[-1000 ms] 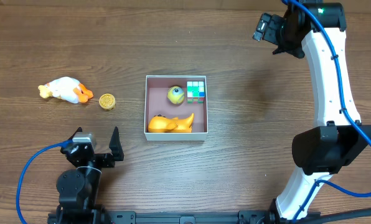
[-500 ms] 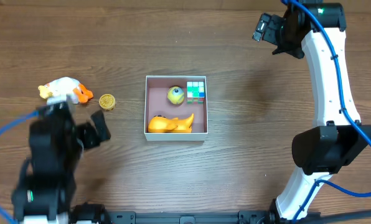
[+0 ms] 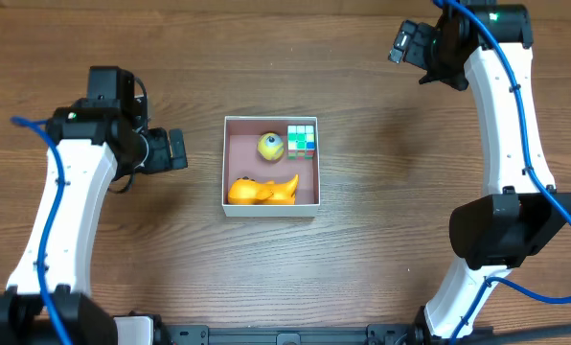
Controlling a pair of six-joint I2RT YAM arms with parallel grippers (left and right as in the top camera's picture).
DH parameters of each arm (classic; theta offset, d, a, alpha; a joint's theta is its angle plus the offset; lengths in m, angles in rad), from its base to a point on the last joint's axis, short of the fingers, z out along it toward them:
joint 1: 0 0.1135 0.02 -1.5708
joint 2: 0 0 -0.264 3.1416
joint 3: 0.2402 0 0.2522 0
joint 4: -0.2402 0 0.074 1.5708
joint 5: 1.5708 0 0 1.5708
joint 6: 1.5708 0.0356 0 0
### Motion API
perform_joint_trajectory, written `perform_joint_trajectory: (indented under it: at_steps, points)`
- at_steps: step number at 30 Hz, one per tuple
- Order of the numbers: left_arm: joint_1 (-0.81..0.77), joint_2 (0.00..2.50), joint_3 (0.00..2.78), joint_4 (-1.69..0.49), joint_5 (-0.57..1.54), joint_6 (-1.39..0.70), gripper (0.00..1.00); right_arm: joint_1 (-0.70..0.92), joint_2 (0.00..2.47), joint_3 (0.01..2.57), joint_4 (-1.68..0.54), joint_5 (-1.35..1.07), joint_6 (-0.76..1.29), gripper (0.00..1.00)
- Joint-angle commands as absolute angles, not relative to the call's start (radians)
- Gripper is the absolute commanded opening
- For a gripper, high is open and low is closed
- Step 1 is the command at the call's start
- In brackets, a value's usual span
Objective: Pack container
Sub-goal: 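Move the left gripper over the yellow toy wheel, then lower the left gripper and grasp the yellow toy wheel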
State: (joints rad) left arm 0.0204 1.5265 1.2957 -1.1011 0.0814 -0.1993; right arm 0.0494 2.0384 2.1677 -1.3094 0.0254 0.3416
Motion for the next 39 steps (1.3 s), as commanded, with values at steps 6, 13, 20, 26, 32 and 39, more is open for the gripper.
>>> perform_joint_trajectory:
  at_steps: [6, 13, 20, 26, 32, 39]
  points:
    - [0.026, 1.597, 1.317, -0.91, -0.032, -0.114, 1.0, 0.051, 2.037, 2.191, -1.306, 0.027, 0.353, 1.0]
    - [0.025, 1.716, 1.317, -0.833, -0.057, -0.066, 1.0, 0.051, 2.037, 2.191, -1.306, 0.027, 0.353, 1.0]
    - [0.016, 1.839, 1.317, -0.812, 0.008, -0.039, 1.0, 0.051, 2.037, 2.191, -1.306, 0.027, 0.353, 1.0]
    - [-0.001, 1.878, 1.317, -0.781, 0.001, -0.029, 1.0, 0.051, 2.037, 2.191, -1.306, 0.027, 0.353, 1.0]
    - [-0.005, 1.909, 1.317, -0.772, -0.015, -0.029, 1.0, 0.051, 2.037, 2.191, -1.306, 0.027, 0.353, 1.0]
    - [-0.005, 1.909, 1.31, -0.75, -0.044, -0.029, 1.0, 0.051, 2.037, 2.191, -1.306, 0.027, 0.353, 1.0]
